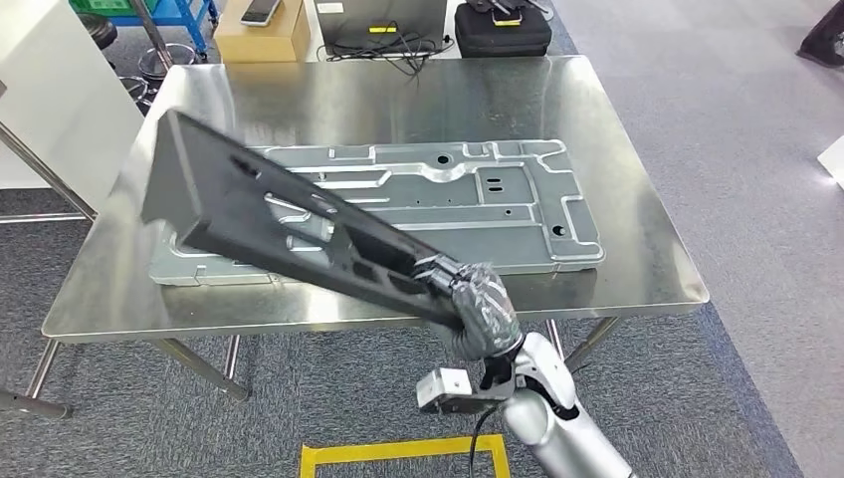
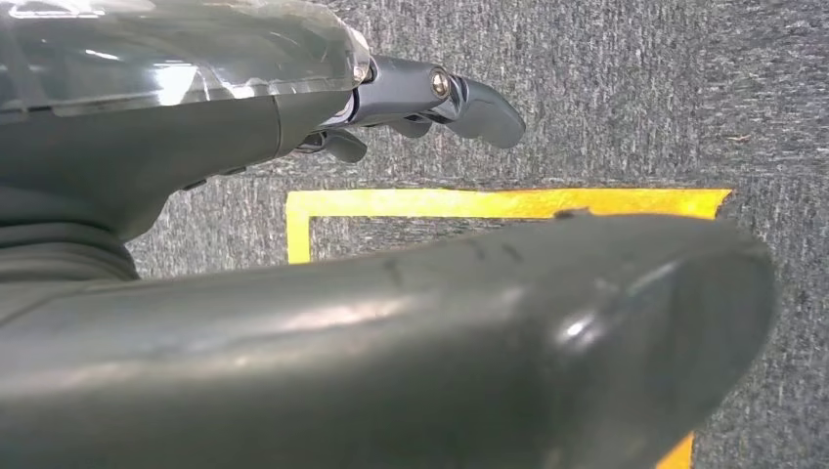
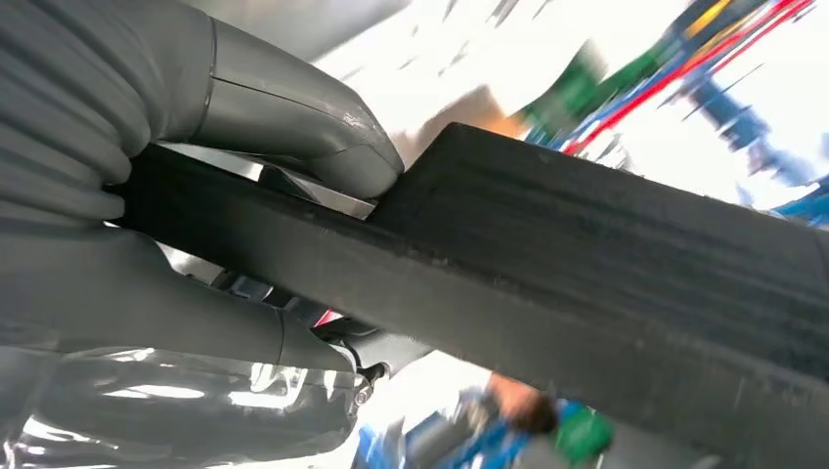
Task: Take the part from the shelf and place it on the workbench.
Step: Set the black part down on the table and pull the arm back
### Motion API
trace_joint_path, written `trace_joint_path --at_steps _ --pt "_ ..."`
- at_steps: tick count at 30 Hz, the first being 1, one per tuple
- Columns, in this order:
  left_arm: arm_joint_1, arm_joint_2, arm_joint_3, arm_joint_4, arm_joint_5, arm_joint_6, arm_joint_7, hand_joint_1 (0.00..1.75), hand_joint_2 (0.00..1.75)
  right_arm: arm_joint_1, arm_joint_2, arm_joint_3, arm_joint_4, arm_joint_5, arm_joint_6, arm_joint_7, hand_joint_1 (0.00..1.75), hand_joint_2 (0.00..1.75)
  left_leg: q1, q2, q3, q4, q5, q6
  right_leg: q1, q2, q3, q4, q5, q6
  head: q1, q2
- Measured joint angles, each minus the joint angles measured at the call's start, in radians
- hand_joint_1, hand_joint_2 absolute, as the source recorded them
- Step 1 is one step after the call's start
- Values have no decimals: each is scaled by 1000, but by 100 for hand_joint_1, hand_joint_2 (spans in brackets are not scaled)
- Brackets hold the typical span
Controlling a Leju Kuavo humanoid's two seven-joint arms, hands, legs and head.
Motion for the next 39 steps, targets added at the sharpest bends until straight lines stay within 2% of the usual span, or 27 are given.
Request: trace_joint_path --at_steps 2,3,4,7,9,10,12,13,14,15,17,18,19,20,22,24,25,27,28,29,30,31,32,34,35,37,39 --pt "-1 -2 0 0 0 0 -3 0 0 -59 0 -32 39 123 -59 64 175 175 -2 -6 7 7 -10 -3 1 5 47 -131 90 -8 0 0" --pt "-2 -3 -1 0 0 0 -4 0 0 -94 0 -48 63 206 -87 107 175 175 -4 -9 8 11 -15 -6 2 7 69 -188 116 -13 0 0" --pt "-4 -4 -1 0 0 0 -4 0 0 -134 0 -65 91 289 -107 151 175 175 -5 -10 7 14 -17 -10 4 10 82 -225 128 -18 0 0" --pt "-8 -5 -3 0 0 0 -4 0 0 -237 -1 -120 171 423 -122 235 175 175 -4 -11 0 15 -18 -23 6 8 86 -244 125 -28 0 0" --pt "-7 -5 -4 0 0 0 -4 0 0 -277 1 -146 206 444 -131 252 175 175 -3 -8 -11 42 -37 -34 -1 4 94 -256 128 -37 0 0" --pt "-7 -5 -4 0 0 -1 -4 0 0 -293 3 -153 220 462 -138 262 175 175 0 -6 -30 83 -58 -40 -4 3 98 -260 129 -41 0 0" --pt "-8 -6 -5 0 0 -2 -5 0 0 -331 5 -161 261 540 -154 297 175 175 7 -3 -95 211 -109 -50 -4 2 100 -261 127 -45 0 0" --pt "-9 -6 -6 0 0 -2 -5 0 0 -356 5 -164 294 593 -158 319 175 175 10 -2 -127 264 -122 -54 -4 2 101 -260 126 -45 0 0" --pt "-9 -6 -6 0 0 -2 -5 0 0 -386 5 -165 334 642 -160 344 175 175 13 0 -145 288 -117 -58 -4 2 102 -259 125 -44 0 0" --pt "-9 -6 -6 0 0 -2 -6 0 0 -420 5 -162 378 680 -157 371 175 175 16 1 -144 272 -92 -60 -5 2 103 -258 123 -42 0 0" --pt "-10 -6 -7 0 0 -3 -9 0 0 -497 4 -133 475 715 -145 429 175 175 21 6 -96 148 -17 -62 -7 2 107 -255 118 -35 0 0" --pt "-11 -6 -7 0 0 -3 -11 0 0 -536 4 -110 520 720 -139 452 175 175 19 8 -68 83 8 -60 -7 3 107 -253 115 -30 0 0" --pt "-12 -6 -7 0 0 -4 -12 0 0 -569 3 -88 562 722 -135 468 175 175 17 8 -49 41 21 -56 -6 3 107 -252 114 -24 0 0" --pt "-14 -6 -8 0 0 -4 -13 0 0 -595 3 -71 594 724 -134 476 175 175 14 8 -40 20 22 -50 -5 3 107 -252 114 -18 0 0" --pt "-14 -6 -8 0 0 -4 -14 0 0 -624 3 -48 641 728 -133 480 175 175 12 3 -38 16 22 -36 -3 1 108 -256 113 -6 0 0" --pt "-14 -6 -9 0 0 -6 -15 0 0 -640 3 -35 674 731 -130 480 175 175 14 0 -35 8 25 -22 -5 -1 101 -236 96 3 0 0" --pt "-14 -6 -9 0 0 -8 -16 0 0 -649 3 -29 690 731 -119 478 175 175 15 0 -33 4 27 -15 -5 0 83 -197 73 5 0 0" --pt "-15 -5 -9 0 0 -17 -24 0 0 -676 4 -10 740 729 -71 457 175 175 13 -1 -33 3 26 -8 -4 2 18 -68 14 6 0 0" --pt "-15 -5 -9 0 0 -23 -29 0 0 -690 5 5 777 727 -40 437 175 175 11 -1 -32 3 25 -6 -4 3 -15 -5 -4 6 0 0" --pt "-15 -4 -9 0 0 -29 -35 0 0 -701 7 19 817 724 -12 413 175 175 9 -3 -31 4 24 -4 -4 3 -34 27 -5 5 0 0" --pt "-15 -4 -9 0 0 -35 -40 0 0 -708 8 30 858 720 11 383 175 175 8 -5 -29 4 23 -4 -4 3 -36 21 14 3 0 0" --pt "-15 -3 -9 0 0 -39 -45 0 0 -711 9 38 896 716 27 353 175 175 8 -8 -27 5 22 -4 -3 3 -18 -23 48 0 0 0" --pt "-15 -2 -9 0 0 -42 -50 0 0 -713 10 43 930 710 39 325 175 175 7 -11 -25 6 20 -5 -2 3 12 -93 89 -6 0 0" --pt "-15 -1 -9 0 0 -46 -56 0 0 -718 11 49 995 696 53 281 175 175 3 -15 -28 10 17 -11 4 4 62 -212 136 -17 0 0" --pt "-15 0 -10 -1 0 -48 -59 0 0 -719 11 51 1023 689 56 264 175 175 3 -16 -30 11 17 -15 7 4 73 -241 142 -20 0 0" --pt "-14 2 -10 -1 0 -50 -69 0 0 -716 10 52 1073 674 58 237 175 175 2 -16 -32 10 17 -24 8 5 75 -254 140 -24 0 0" --pt "-12 6 -10 -1 0 -53 -85 0 87 -706 6 50 1107 654 53 217 87 87 2 -14 -34 21 5 -34 1 3 84 -264 142 -31 0 0"
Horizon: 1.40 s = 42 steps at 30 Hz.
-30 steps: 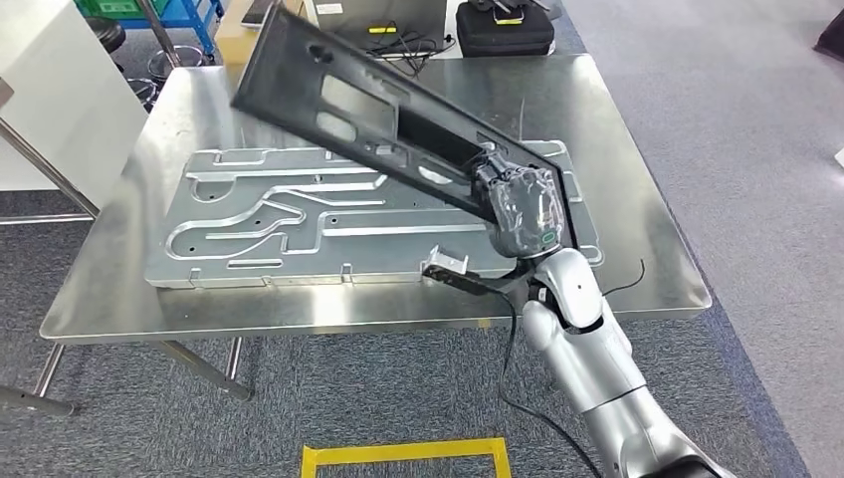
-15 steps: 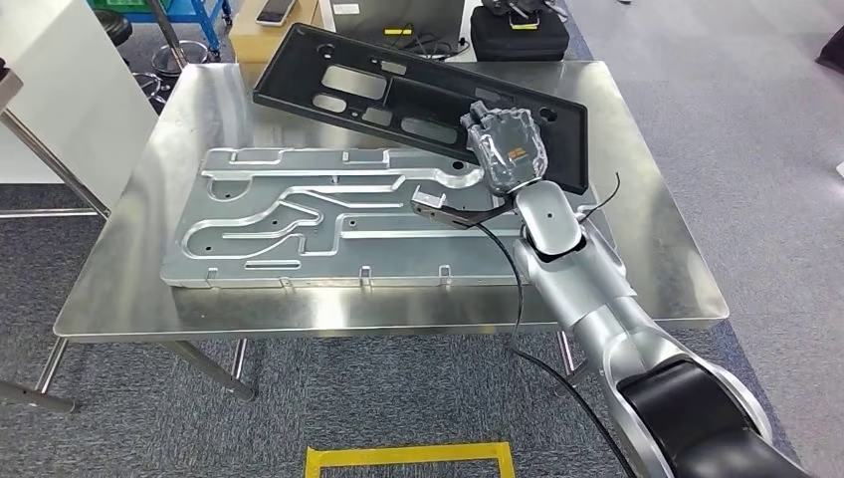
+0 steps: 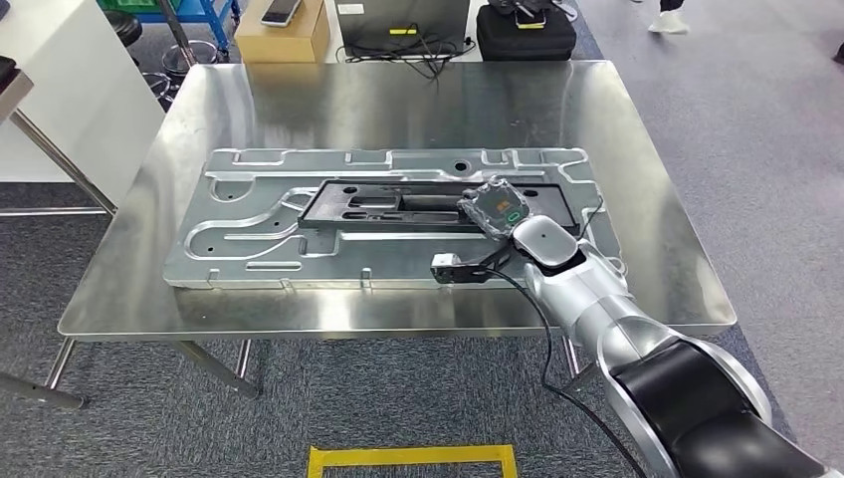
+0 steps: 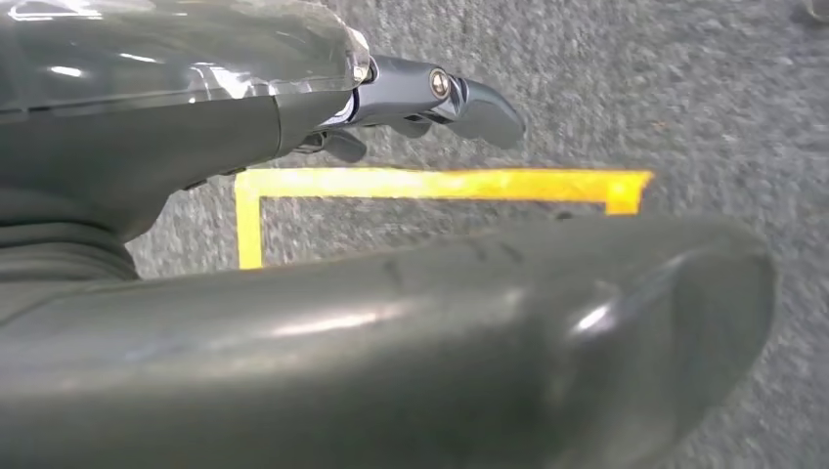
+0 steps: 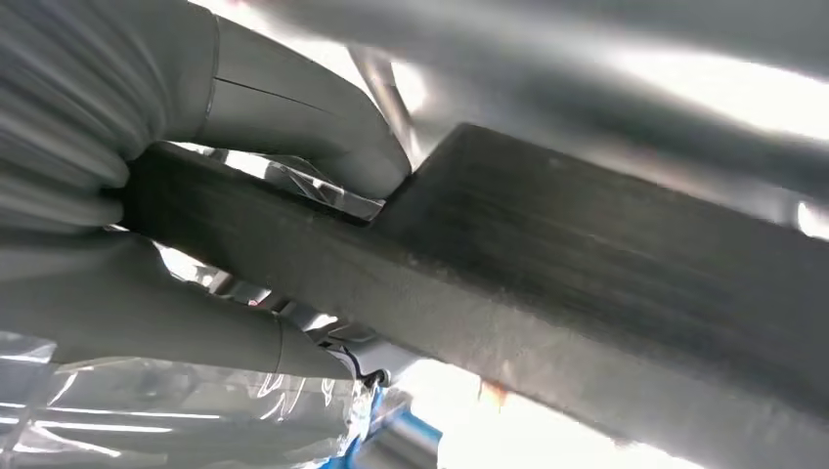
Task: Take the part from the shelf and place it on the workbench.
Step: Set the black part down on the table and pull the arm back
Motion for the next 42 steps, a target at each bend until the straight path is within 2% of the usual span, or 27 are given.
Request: trace_joint_path --at_steps 2,4,5,6,7,9,11,14,16,17,19,20,21,22,24,26,29,31,32,34,35,36,37,38,40,41,42 --pt "0 5 0 0 0 -1 -10 0 175 11 -5 -6 24 -25 -10 -19 0 0 3 6 -35 82 -47 -11 -5 -3 10 -8 2 -7 0 0" --pt "1 9 0 0 0 -1 -15 0 175 26 -11 -16 46 -50 -19 -43 0 0 9 11 -98 215 -103 -21 -5 -4 13 -8 0 -10 0 0" --pt "2 11 0 0 0 -1 -16 0 175 36 -13 -22 55 -64 -21 -59 0 0 12 12 -118 255 -111 -25 -6 -3 13 -8 -1 -10 0 0" --pt "2 12 0 0 0 -1 -17 0 175 44 -14 -30 62 -76 -20 -75 0 0 15 14 -122 260 -101 -28 -6 -3 14 -7 -2 -8 0 0" --pt "2 13 0 0 0 -1 -17 0 175 49 -15 -37 67 -87 -19 -89 0 0 17 16 -104 223 -74 -30 -8 -1 16 -5 -4 -6 0 0" --pt "1 15 1 0 0 0 -17 0 175 51 -17 -48 74 -99 -17 -107 0 0 21 18 -33 88 -14 -31 -9 3 21 0 -10 2 0 0" --pt "-1 16 1 0 0 1 -17 0 175 51 -21 -56 80 -102 -17 -113 0 0 19 16 15 0 7 -22 -7 6 24 3 -14 14 0 0" --pt "-2 18 1 0 0 2 -16 0 175 51 -28 -64 88 -108 -17 -114 0 0 15 16 23 -16 7 1 -6 9 27 -2 -13 32 0 0" --pt "-3 18 1 0 0 4 -16 0 175 55 -33 -73 93 -118 -20 -116 0 0 17 18 26 -24 13 15 -9 9 14 30 -38 40 0 0" --pt "-3 18 1 0 0 5 -17 0 131 59 -36 -78 94 -123 -24 -119 0 0 18 19 26 -28 16 20 -9 8 -6 75 -65 42 0 0" --pt "-2 18 1 0 0 9 -19 0 44 74 -43 -88 98 -136 -45 -131 0 0 15 20 25 -28 16 26 -9 8 -68 206 -129 44 0 0" --pt "-2 18 1 0 0 11 -21 0 0 83 -46 -94 99 -144 -61 -140 0 0 14 20 24 -28 16 27 -9 8 -92 257 -144 45 0 0" --pt "-2 18 1 0 0 14 -24 0 0 91 -48 -102 100 -158 -81 -155 0 0 13 19 24 -27 16 27 -9 8 -101 276 -141 44 0 0" --pt "-2 18 1 0 0 16 -25 0 0 97 -49 -112 101 -180 -103 -178 0 0 13 19 24 -26 16 27 -9 8 -91 253 -120 43 0 0" --pt "-2 18 1 0 0 19 -25 0 0 105 -49 -145 96 -259 -151 -259 0 0 13 18 24 -21 14 24 -9 8 -29 125 -55 36 0 0" --pt "-4 18 0 0 0 20 -21 0 0 115 -41 -195 76 -382 -187 -380 0 0 9 17 20 -15 11 15 -5 9 18 24 -19 29 0 0" --pt "-6 18 -3 0 0 20 -12 0 0 170 -22 -252 -53 -684 -184 -497 0 0 7 16 18 -16 12 -2 -2 7 24 5 -17 17 0 0" --pt "-6 16 -3 -1 0 19 -10 0 0 234 -21 -244 -227 -919 -170 -499 0 0 9 16 9 4 -6 -13 -5 3 26 -2 -13 6 0 0" --pt "-6 15 -4 -1 0 18 -10 0 0 267 -24 -235 -330 -1018 -165 -500 0 0 10 17 -7 42 -31 -19 -8 0 28 -5 -12 0 0 0" --pt "-4 14 -3 -1 0 15 -11 0 0 338 -37 -224 -535 -1155 -153 -500 0 0 12 18 -63 171 -98 -27 -7 -5 29 -6 -14 -7 0 0" --pt "-1 14 -2 -1 0 13 -12 0 0 377 -46 -222 -635 -1201 -146 -500 0 0 13 18 -91 232 -121 -30 -7 -6 29 -5 -16 -9 0 0" --pt "1 13 0 -1 0 12 -14 0 0 418 -55 -223 -732 -1238 -138 -500 0 0 13 18 -105 265 -126 -32 -6 -7 31 -5 -18 -9 0 0" --pt "4 13 4 -1 0 11 -18 0 0 457 -66 -227 -822 -1265 -134 -500 0 0 14 18 -101 257 -111 -31 -6 -7 33 -4 -21 -9 0 0" --pt "7 12 8 -1 0 11 -21 0 0 492 -75 -233 -906 -1288 -131 -501 0 0 14 18 -78 211 -78 -29 -6 -6 37 -4 -24 -7 0 0" --pt "10 10 20 -1 0 15 -27 0 0 545 -91 -258 -1039 -1316 -132 -501 0 0 12 18 -9 74 -15 -18 -4 -4 45 -4 -32 -2 0 0" --pt "10 9 26 -1 0 18 -29 0 0 570 -99 -278 -1095 -1326 -134 -501 0 0 10 17 17 22 -1 -12 -3 -4 47 -3 -35 3 0 0" --pt "12 8 32 -1 0 20 -31 0 0 601 -108 -303 -1151 -1334 -134 -501 0 0 8 16 31 -6 0 -7 -2 -4 47 -3 -37 8 0 0"
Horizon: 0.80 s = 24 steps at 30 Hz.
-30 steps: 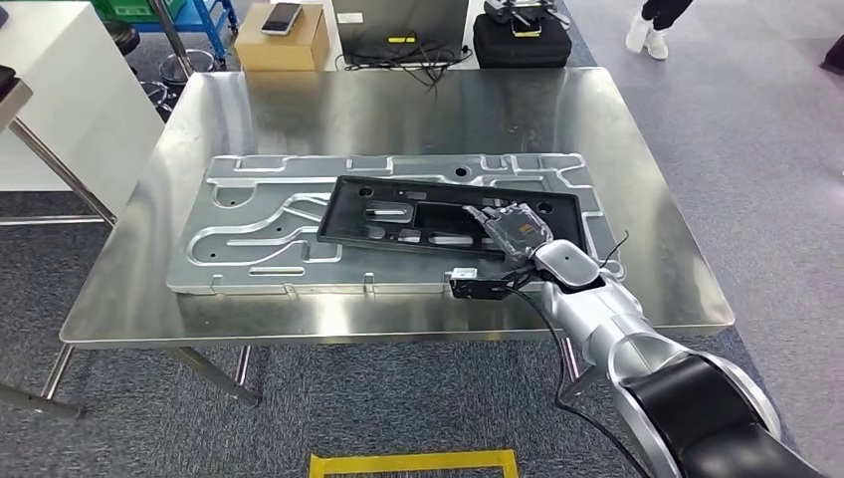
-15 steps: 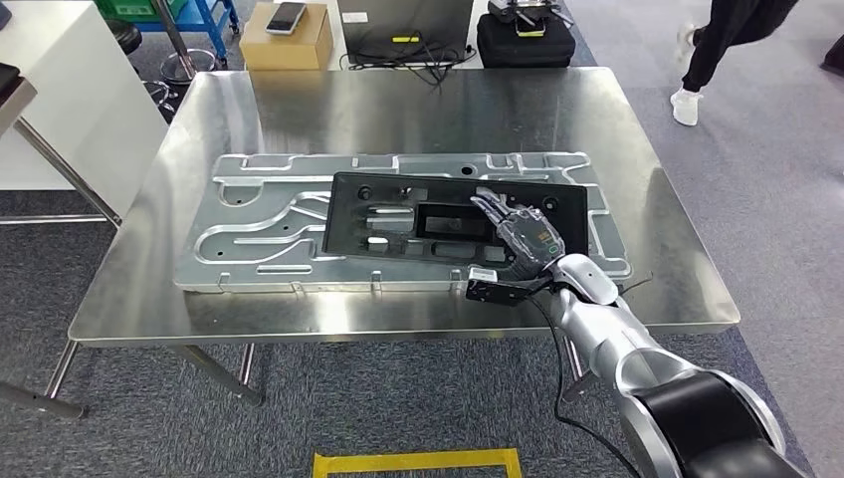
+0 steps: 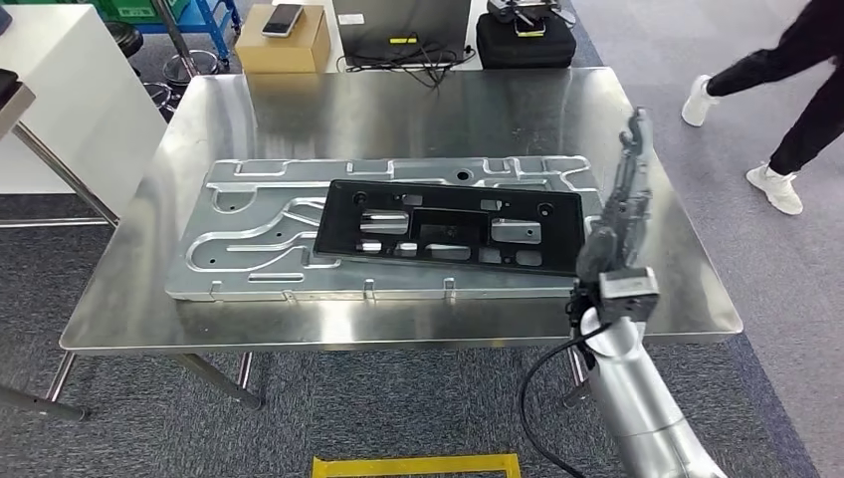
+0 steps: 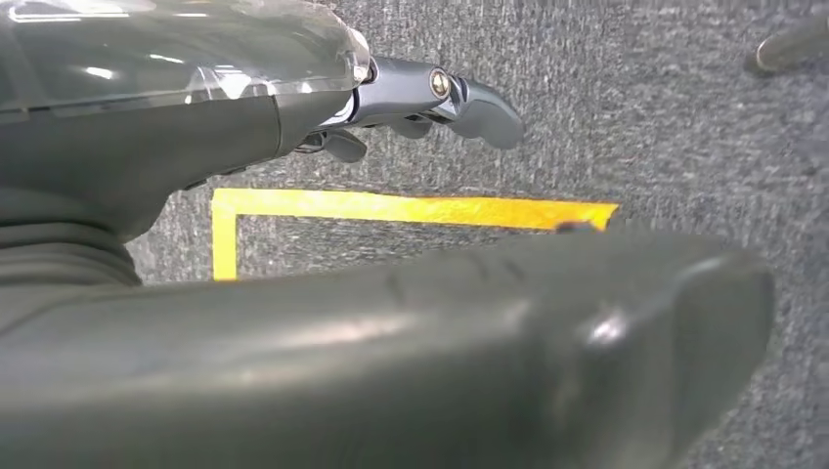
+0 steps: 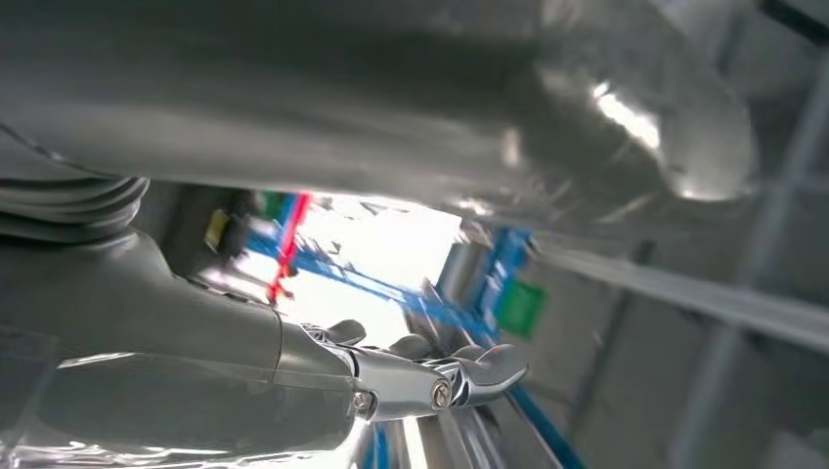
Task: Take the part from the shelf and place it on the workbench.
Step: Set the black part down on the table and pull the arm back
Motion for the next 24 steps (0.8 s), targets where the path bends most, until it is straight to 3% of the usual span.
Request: trace_joint_path --at_steps 4,6,8,9,10,11,12,14,15,18,19,21,23,24 --pt "15 -7 19 0 0 3 -10 0 0 115 -34 -111 -186 -18 13 0 0 0 0 -1 10 -21 -6 22 -2 0 -3 14 -20 21 0 0" --pt "13 -11 25 0 0 3 -21 0 0 168 -54 -157 -254 -15 10 0 0 0 2 1 14 -28 -2 32 -3 5 -37 96 -74 26 0 0" --pt "11 -13 34 0 0 4 -31 0 0 221 -69 -197 -298 -2 -2 0 0 0 1 0 14 -27 -2 35 -3 7 -97 224 -135 29 0 0" --pt "11 -14 38 0 0 4 -33 0 0 245 -73 -213 -312 4 -9 0 0 0 1 -1 14 -26 -2 35 -4 7 -117 265 -145 31 0 0" --pt "11 -15 42 0 0 4 -35 0 0 267 -77 -226 -324 9 -14 0 0 0 1 -1 13 -24 -3 35 -5 7 -120 269 -134 33 0 0" --pt "11 -17 44 0 0 4 -35 0 0 286 -81 -238 -335 12 -15 0 0 0 2 -1 13 -22 -4 34 -8 7 -104 235 -105 35 0 0" --pt "10 -19 44 0 0 4 -35 0 0 303 -84 -250 -346 18 -11 0 0 0 2 -1 13 -18 -6 32 -12 7 -74 171 -67 37 0 0" --pt "7 -21 46 0 0 4 -34 0 0 333 -86 -274 -361 29 0 0 0 0 -2 -2 8 -7 -10 24 -15 9 -21 57 -20 35 0 0" --pt "6 -22 47 0 0 5 -33 0 0 350 -85 -288 -365 33 1 0 0 0 -4 -3 4 -2 -11 19 -14 10 -10 30 -12 32 0 0" --pt "8 -23 54 0 0 11 -31 0 0 400 -84 -339 -364 23 -22 0 0 0 -4 -5 -2 3 -8 5 -11 10 -16 25 -4 13 0 0" --pt "9 -24 57 0 0 12 -31 0 0 414 -84 -356 -361 19 -32 0 0 0 -3 -4 -6 12 -20 0 -11 8 -18 23 1 5 0 0" --pt "9 -26 65 0 0 11 -32 0 0 442 -79 -393 -348 20 -44 0 0 0 0 -1 -30 84 -83 -8 -11 4 -28 19 13 -11 0 0" --pt "8 -28 68 0 0 10 -33 0 0 466 -70 -426 -331 25 -45 0 0 0 1 0 -68 213 -167 -12 -7 1 -44 20 25 -17 0 0" --pt "8 -29 68 0 0 10 -33 0 0 475 -65 -440 -322 30 -44 0 0 0 1 0 -76 261 -192 -12 -4 0 -53 20 32 -19 0 0"
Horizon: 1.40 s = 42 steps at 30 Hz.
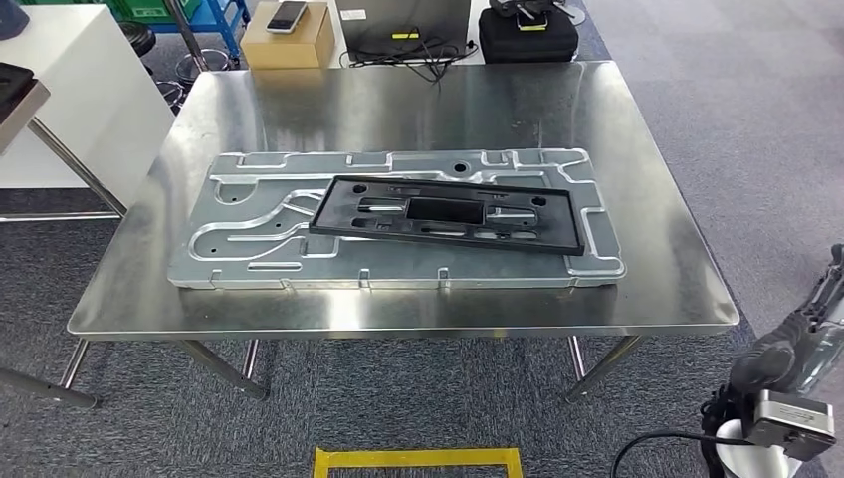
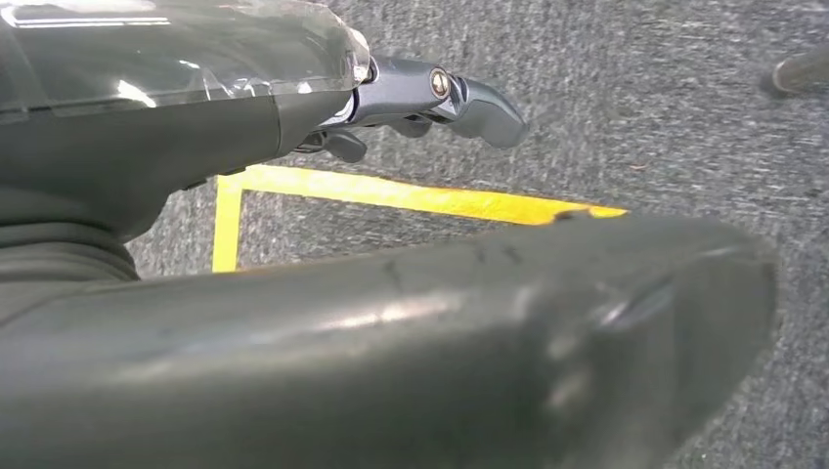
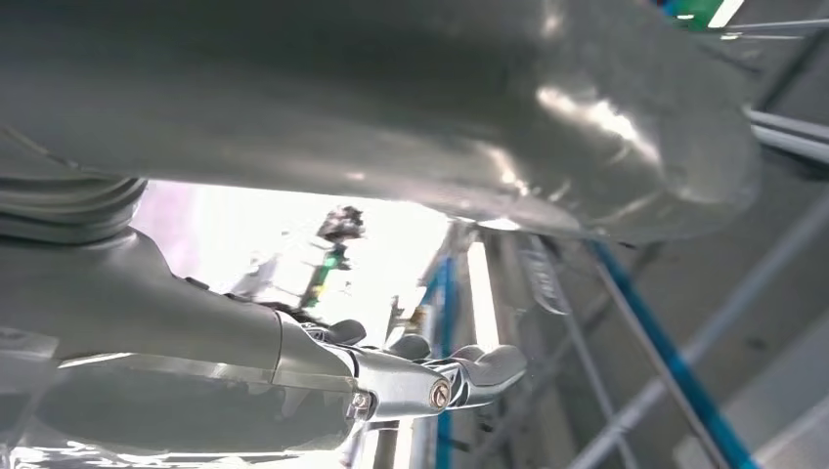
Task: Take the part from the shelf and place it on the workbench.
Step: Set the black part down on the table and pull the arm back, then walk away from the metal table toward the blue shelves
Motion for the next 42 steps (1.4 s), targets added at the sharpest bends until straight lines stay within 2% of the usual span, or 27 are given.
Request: trace_joint_path --at_steps 1,2,5,7,10,11,12,14,15,16,17,19,21,22,24,26,28,30,31,32,33,35,37,38,40,41,42 --pt "0 -1 0 0 0 0 0 0 0 7 4 -12 11 8 1 0 0 0 0 0 8 14 -6 2 3 0 -9 0 7 0 0 0" --pt "0 -2 0 0 0 0 0 0 0 14 10 -26 26 19 4 0 0 0 -1 0 38 -18 6 8 5 0 -18 1 15 0 0 0" --pt "-4 -4 1 0 0 0 2 0 0 27 36 -99 119 77 41 1 0 0 -11 0 180 -237 68 31 11 -1 -34 -1 37 5 0 0" --pt "-6 -5 1 0 0 -2 6 0 0 26 59 -177 236 145 86 1 0 0 -20 0 212 -299 82 38 9 -4 -36 -6 51 17 0 0" --pt "-2 -9 1 0 0 -6 11 0 0 23 91 -305 479 262 116 1 0 0 -19 -1 202 -315 119 50 5 -6 -35 -18 61 35 0 0" --pt "-2 -11 0 0 0 -7 12 0 0 23 99 -341 567 296 109 1 0 0 -16 0 195 -324 136 56 4 -4 -41 -6 37 40 0 0" --pt "-1 -12 0 0 0 -8 12 0 0 23 104 -371 656 324 94 1 0 0 -13 1 185 -332 153 61 4 -1 -51 24 -6 44 0 0" --pt "1 -14 0 0 0 -10 9 0 0 18 112 -410 826 367 53 1 0 0 -14 2 157 -333 176 65 0 3 -79 137 -109 51 0 0" --pt "4 -15 0 0 0 -11 5 0 0 13 116 -424 912 389 27 3 0 0 -14 3 141 -331 186 63 -1 3 -87 196 -136 55 0 0" --pt "7 -17 0 0 0 -13 0 0 0 4 121 -434 1005 418 -2 11 0 0 -13 5 125 -327 195 60 -4 3 -84 236 -138 59 0 0" --pt "10 -18 0 0 0 -14 -6 0 0 -5 126 -441 1091 450 -30 28 0 0 -11 6 109 -322 203 57 -6 3 -68 247 -121 62 0 0" --pt "15 -22 1 0 0 -18 -16 0 0 -23 139 -447 1255 520 -72 99 0 0 -6 8 74 -301 214 47 -15 3 18 159 -72 71 0 0" --pt "16 -23 1 0 0 -22 -20 0 0 -40 157 -447 1373 567 -68 198 0 0 -4 9 47 -278 221 34 -14 6 111 27 -82 70 0 0" --pt "17 -23 1 0 0 -23 -21 0 0 -48 165 -447 1420 585 -48 250 0 0 -4 9 41 -270 225 27 -12 8 133 -11 -98 63 0 0" --pt "18 -23 1 0 0 -26 -22 0 0 -61 178 -443 1498 618 21 359 0 0 -5 9 38 -266 236 13 -7 11 134 -22 -102 42 -1 0" --pt "22 -23 1 0 0 -30 -22 0 0 -72 190 -435 1555 638 116 449 0 0 -1 8 30 -251 218 0 -7 8 121 -22 -88 23 -2 0" --pt "24 -23 0 0 0 -34 -22 0 0 -82 204 -432 1594 630 231 524 0 0 2 8 7 -173 129 -8 -6 4 100 -22 -67 7 -2 0" --pt "23 -23 -2 0 0 -39 -16 0 0 -90 218 -434 1620 608 344 583 0 0 3 8 -18 -45 35 -11 0 3 71 -21 -45 1 -2 0" --pt "22 -23 -2 0 0 -40 -11 0 0 -94 225 -436 1630 598 386 604 0 0 2 8 -20 3 20 -11 3 3 55 -20 -33 0 -2 0" --pt "21 -23 -3 -1 0 -39 -3 0 0 -99 232 -438 1638 591 418 624 0 0 2 8 -9 25 29 -8 7 2 39 -18 -21 -1 -2 0" --pt "19 -23 -4 -1 0 -38 7 0 0 -104 238 -441 1646 586 442 642 0 0 0 7 20 11 55 -2 10 3 22 -17 -9 -1 -2 0" --pt "12 -24 -6 -4 -1 -34 25 0 0 -114 251 -446 1657 581 471 670 0 0 -7 7 126 -115 95 19 17 4 -5 -16 14 0 -2 0" --pt "2 -25 -10 -5 -1 -30 37 0 0 -121 262 -451 1663 578 487 682 0 0 -17 7 231 -271 81 38 18 3 -17 -18 35 7 -2 0" --pt "-1 -25 -13 -5 -2 -29 41 0 0 -122 265 -453 1666 578 490 683 0 0 -23 7 256 -315 70 44 15 2 -18 -21 46 13 -2 0" --pt "-4 -27 -21 -5 -2 -26 50 0 0 -123 266 -458 1670 578 492 683 0 0 -27 8 254 -340 87 52 10 1 -21 -29 65 25 -2 0" --pt "-4 -27 -25 -5 -3 -25 54 0 0 -123 266 -461 1672 578 493 682 0 0 -26 11 246 -346 101 59 9 2 -25 -26 55 31 -2 0" --pt "-4 -28 -28 -5 -3 -24 59 0 0 -124 266 -463 1674 578 493 680 0 0 -23 14 235 -351 117 65 9 3 -32 -9 24 35 -2 0"
